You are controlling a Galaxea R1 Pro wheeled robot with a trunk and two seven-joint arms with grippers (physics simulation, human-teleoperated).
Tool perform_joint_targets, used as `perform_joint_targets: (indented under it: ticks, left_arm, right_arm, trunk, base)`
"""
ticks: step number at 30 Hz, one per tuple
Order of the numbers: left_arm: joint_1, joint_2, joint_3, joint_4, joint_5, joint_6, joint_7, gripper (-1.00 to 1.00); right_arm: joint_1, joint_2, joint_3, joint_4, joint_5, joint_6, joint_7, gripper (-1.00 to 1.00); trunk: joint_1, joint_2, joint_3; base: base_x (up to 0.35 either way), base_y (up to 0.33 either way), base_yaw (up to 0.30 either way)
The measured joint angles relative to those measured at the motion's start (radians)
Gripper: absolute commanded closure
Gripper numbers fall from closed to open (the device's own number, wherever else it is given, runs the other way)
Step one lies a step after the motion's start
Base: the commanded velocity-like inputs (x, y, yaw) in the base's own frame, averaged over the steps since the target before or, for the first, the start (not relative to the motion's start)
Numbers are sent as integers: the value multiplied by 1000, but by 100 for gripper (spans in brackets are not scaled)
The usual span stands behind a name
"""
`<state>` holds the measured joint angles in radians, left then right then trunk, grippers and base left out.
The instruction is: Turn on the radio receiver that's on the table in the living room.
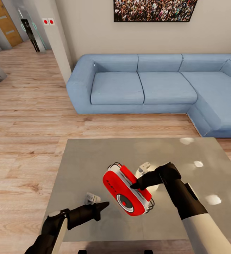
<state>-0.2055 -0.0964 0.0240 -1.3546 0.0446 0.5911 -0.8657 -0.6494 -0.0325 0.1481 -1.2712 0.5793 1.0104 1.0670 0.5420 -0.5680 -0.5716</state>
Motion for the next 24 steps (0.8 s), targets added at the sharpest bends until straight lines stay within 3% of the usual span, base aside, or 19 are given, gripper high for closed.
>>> perform_joint_targets:
  ticks: [11, 16, 20, 24]
  left_arm:
    - [0, -18, -2, 5, -6, -6, 10, 100]
    - [-2, -21, -3, 13, -26, -9, 70, 100]
    - [-49, -21, -3, 105, -30, -12, 84, 100]
    - [-56, -20, -3, 125, -29, -13, 85, 100]
  right_arm:
    - [0, 0, 5, -6, -6, 1, 5, 100]
    - [0, 0, 7, -28, -11, 2, 38, 100]
    - [1, -3, 8, -44, -6, 0, 52, 100]
    - [1, -4, 8, -45, -6, -1, 54, 100]
  trunk:
    - [0, 0, 0]
    - [0, 0, 0]
    - [0, 0, 0]
    - [0, 0, 0]
  base:
    - [0, 0, 0]
    - [0, 0, 0]
    - [0, 0, 0]
    - [0, 0, 0]
